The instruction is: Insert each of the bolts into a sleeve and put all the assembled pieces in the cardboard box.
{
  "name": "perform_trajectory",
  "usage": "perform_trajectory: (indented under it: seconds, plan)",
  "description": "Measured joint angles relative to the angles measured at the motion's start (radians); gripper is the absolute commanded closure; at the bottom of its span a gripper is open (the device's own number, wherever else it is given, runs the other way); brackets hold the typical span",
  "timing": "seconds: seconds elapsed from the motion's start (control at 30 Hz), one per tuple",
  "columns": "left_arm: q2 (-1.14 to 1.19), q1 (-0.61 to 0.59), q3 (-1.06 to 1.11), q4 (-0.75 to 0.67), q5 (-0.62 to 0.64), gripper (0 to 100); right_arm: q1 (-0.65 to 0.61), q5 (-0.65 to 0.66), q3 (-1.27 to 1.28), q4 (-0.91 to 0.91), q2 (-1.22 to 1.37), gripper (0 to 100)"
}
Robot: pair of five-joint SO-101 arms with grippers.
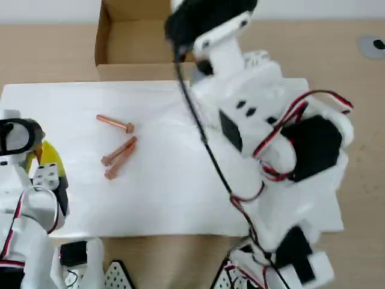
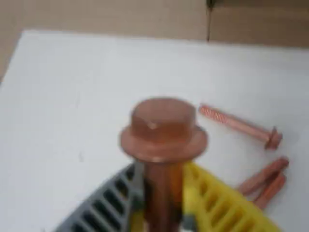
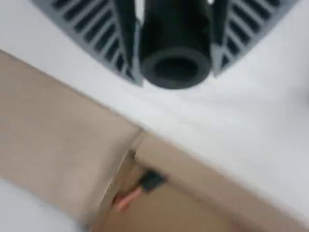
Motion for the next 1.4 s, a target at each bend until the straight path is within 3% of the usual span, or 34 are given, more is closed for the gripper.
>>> perform_trajectory:
  seconds: [0.2, 0.43, 0.57, 0.77, 0.97, 1.13, 1.4]
  plan:
    - [0.000, 0.000, 0.000, -0.029, 0.012, 99, -0.063, 0.044, 0.362, -0.040, -0.256, 98.9]
    - [0.000, 0.000, 0.000, -0.043, 0.229, 99, -0.183, 0.008, 0.867, -0.183, -0.591, 98.9]
    - [-0.015, 0.000, 0.046, -0.115, 0.308, 99, -0.262, -0.021, 1.208, -0.333, -0.827, 98.9]
    - [-0.160, 0.000, 0.218, -0.264, 0.342, 99, -0.278, -0.041, 1.659, -0.623, -1.203, 98.9]
    - [-0.341, 0.000, 0.368, -0.361, 0.353, 99, -0.313, -0.193, 1.959, -0.852, -1.511, 98.9]
    - [-0.459, 0.002, 0.416, -0.405, 0.446, 99, -0.405, -0.213, 2.128, -0.898, -1.542, 98.9]
    - [-0.486, 0.221, 0.470, -0.466, 0.454, 99, -0.466, -0.213, 2.262, -1.082, -1.542, 98.9]
